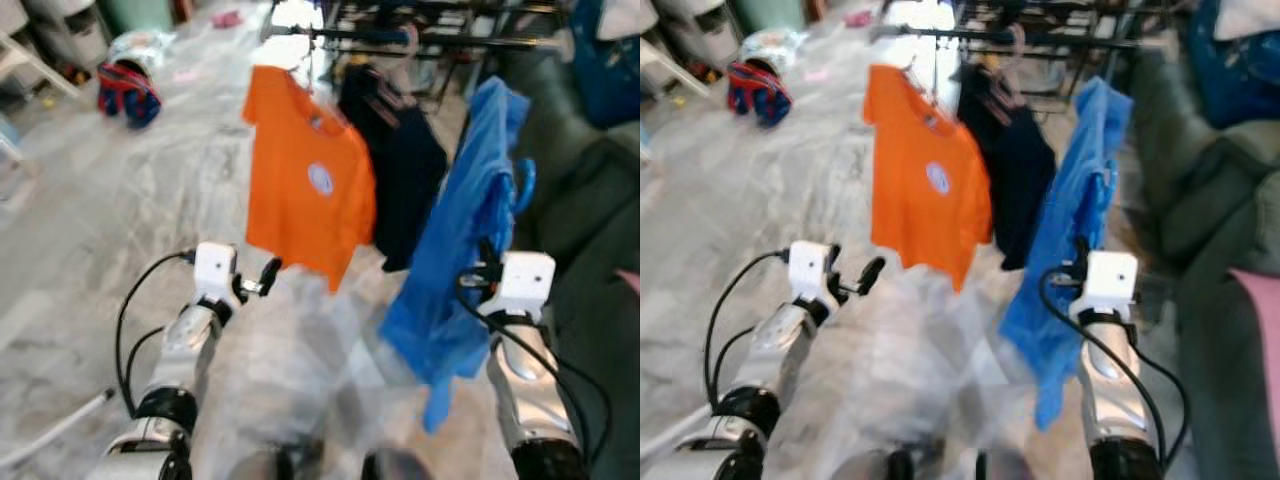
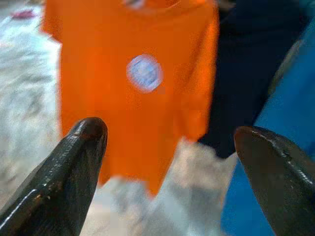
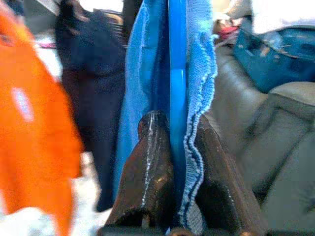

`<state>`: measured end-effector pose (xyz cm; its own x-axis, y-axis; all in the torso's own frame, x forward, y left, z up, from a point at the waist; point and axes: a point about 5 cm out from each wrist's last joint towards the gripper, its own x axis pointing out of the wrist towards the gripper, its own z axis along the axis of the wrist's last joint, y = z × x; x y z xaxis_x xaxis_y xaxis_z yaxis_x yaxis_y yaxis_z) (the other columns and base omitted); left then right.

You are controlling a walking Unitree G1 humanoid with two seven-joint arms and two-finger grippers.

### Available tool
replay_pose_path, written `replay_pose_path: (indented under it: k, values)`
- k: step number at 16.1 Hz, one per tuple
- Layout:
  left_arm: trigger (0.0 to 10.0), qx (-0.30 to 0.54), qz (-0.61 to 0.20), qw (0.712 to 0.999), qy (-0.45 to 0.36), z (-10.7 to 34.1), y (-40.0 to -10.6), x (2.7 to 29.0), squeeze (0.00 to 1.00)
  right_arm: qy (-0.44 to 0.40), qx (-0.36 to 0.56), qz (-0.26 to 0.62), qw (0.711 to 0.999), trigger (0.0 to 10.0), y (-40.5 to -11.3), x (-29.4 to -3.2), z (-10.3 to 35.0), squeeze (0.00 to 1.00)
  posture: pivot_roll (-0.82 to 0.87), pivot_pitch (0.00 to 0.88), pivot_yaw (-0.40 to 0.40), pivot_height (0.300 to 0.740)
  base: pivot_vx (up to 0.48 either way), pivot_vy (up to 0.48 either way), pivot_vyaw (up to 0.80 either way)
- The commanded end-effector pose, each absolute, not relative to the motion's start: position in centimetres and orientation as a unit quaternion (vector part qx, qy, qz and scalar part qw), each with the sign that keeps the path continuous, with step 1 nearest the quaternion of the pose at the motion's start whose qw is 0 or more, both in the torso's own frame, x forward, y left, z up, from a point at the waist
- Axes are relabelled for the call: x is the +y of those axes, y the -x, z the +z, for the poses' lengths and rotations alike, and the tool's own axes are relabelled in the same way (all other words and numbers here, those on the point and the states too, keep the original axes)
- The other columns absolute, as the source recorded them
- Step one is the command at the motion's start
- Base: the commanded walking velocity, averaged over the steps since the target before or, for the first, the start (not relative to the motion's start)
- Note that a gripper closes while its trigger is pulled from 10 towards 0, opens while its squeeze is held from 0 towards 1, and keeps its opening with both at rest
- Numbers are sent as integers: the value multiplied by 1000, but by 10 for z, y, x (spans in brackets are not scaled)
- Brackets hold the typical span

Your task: Hang hanger

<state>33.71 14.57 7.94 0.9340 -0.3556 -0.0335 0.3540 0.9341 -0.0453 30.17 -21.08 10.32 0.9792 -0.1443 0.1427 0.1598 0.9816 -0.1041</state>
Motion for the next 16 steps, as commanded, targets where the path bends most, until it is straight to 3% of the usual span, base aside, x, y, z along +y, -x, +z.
replay_pose_path:
  k: [1, 3, 16]
  values:
    - [10000, 27, -191, 981, 19, 75, -334, 139, 0, 58, -64, -95, 992, 10000, -298, -220, 103, 0, -127, 189, 1, 740, 401, 0, 0]
    - [10000, 30, -191, 981, 21, 74, -334, 139, 0, 53, -61, -96, 992, 10000, -298, -220, 103, 0, -128, 189, 0, 740, 399, 0, 0]
    - [10000, 46, -203, 978, 14, 68, -331, 137, 0, 31, -31, -85, 995, 10000, -294, -213, 90, 0, -127, 177, 3, 740, 344, 297, 0]
